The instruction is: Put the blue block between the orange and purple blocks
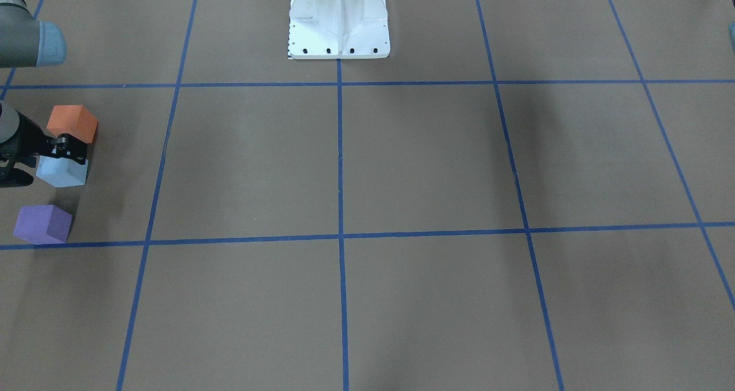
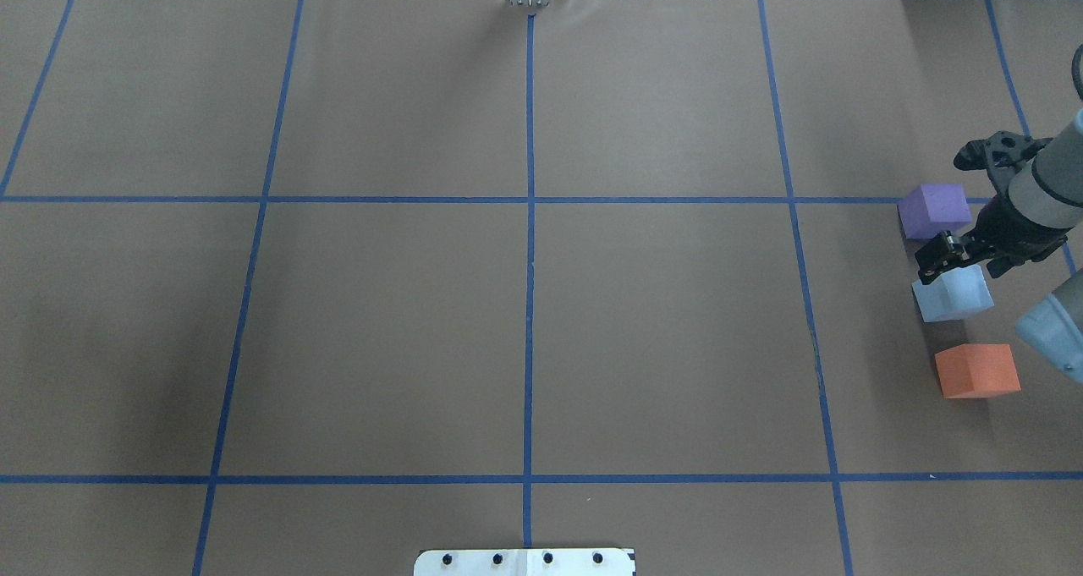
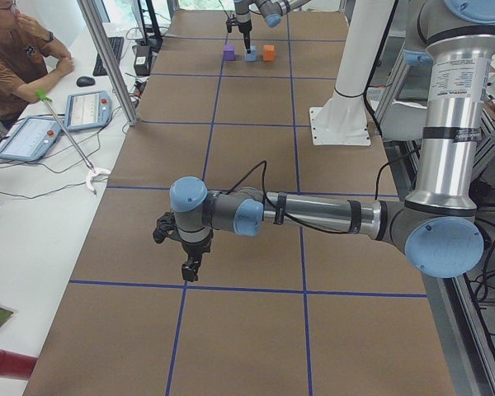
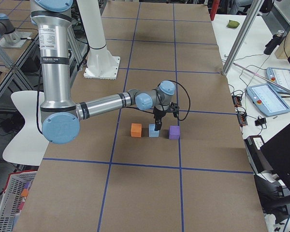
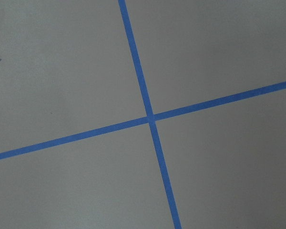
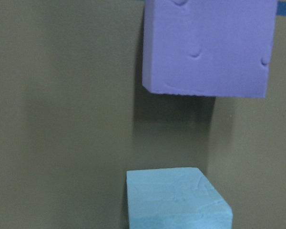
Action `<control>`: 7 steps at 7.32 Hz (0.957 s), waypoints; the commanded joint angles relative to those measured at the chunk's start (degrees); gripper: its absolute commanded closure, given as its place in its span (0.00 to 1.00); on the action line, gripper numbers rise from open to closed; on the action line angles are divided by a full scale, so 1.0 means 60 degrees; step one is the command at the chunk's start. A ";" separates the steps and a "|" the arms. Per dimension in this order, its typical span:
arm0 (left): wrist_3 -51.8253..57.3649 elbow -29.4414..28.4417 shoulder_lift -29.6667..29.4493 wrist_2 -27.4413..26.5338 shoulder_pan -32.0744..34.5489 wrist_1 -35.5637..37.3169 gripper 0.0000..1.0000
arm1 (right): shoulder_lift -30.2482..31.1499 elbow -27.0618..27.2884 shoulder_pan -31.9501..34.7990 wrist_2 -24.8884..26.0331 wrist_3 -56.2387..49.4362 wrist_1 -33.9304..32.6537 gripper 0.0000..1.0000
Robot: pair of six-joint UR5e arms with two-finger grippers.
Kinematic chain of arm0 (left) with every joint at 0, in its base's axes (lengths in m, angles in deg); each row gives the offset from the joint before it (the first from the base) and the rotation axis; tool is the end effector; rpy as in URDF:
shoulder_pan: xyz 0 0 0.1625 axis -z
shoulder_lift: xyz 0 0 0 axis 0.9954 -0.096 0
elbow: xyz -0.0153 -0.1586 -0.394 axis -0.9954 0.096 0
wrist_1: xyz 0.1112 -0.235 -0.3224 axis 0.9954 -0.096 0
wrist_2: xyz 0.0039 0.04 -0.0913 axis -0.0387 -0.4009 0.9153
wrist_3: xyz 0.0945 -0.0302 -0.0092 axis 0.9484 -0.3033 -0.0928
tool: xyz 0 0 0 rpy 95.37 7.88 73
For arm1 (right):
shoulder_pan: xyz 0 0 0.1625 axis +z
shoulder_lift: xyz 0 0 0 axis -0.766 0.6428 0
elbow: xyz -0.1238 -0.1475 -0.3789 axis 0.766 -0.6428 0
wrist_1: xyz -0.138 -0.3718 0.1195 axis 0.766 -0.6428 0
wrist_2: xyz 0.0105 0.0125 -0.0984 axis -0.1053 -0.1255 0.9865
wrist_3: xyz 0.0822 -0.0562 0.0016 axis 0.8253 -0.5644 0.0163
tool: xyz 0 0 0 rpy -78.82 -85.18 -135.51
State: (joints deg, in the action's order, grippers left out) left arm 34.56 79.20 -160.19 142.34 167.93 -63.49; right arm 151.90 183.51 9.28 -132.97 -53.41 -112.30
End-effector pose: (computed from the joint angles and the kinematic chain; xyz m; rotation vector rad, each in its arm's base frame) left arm -0.0108 -0.5229 0.6198 0.1350 0.6848 0.2221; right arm -0.1974 -0.4751 0.5365 -0.0657 -0.7143 -0.0861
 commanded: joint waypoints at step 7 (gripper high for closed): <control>0.0051 0.0124 0.0569 0.0029 0.0374 -0.0024 0.00 | 0.0807 -0.0303 0.5646 -0.1348 -0.7316 -0.2408 0.00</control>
State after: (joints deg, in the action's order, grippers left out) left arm 34.79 79.49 -158.34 142.45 168.86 -63.57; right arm 155.42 182.11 41.21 -139.07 -95.85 -126.58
